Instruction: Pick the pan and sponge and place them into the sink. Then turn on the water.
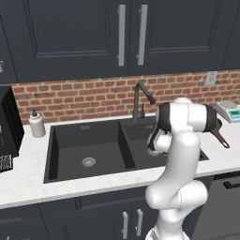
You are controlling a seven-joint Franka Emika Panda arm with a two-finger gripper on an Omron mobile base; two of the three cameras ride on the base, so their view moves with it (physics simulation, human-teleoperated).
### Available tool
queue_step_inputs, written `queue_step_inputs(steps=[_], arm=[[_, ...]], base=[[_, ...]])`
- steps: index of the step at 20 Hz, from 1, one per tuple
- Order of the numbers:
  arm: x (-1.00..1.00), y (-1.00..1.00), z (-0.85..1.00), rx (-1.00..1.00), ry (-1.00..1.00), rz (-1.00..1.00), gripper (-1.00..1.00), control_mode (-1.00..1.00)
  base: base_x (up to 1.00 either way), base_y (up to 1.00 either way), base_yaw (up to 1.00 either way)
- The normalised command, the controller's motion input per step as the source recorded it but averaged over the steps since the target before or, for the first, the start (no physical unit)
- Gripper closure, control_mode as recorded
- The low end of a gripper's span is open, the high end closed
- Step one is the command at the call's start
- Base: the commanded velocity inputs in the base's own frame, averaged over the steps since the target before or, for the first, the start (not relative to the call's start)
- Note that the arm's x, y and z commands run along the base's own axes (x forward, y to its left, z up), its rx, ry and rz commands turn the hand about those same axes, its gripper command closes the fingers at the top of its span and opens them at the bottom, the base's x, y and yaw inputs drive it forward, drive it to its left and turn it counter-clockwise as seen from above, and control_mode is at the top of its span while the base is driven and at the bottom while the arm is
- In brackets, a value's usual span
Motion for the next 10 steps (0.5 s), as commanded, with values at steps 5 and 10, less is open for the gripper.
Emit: queue_step_inputs(steps=[5, 10], arm=[[0.08, 0.00, -0.36, 0.00, 0.01, 0.01, 1.00, -1.00], [0.07, 0.00, -0.35, 0.00, 0.00, 0.00, 1.00, -1.00]], base=[[0.00, 0.00, 0.00], [0.00, 0.00, 0.00]])
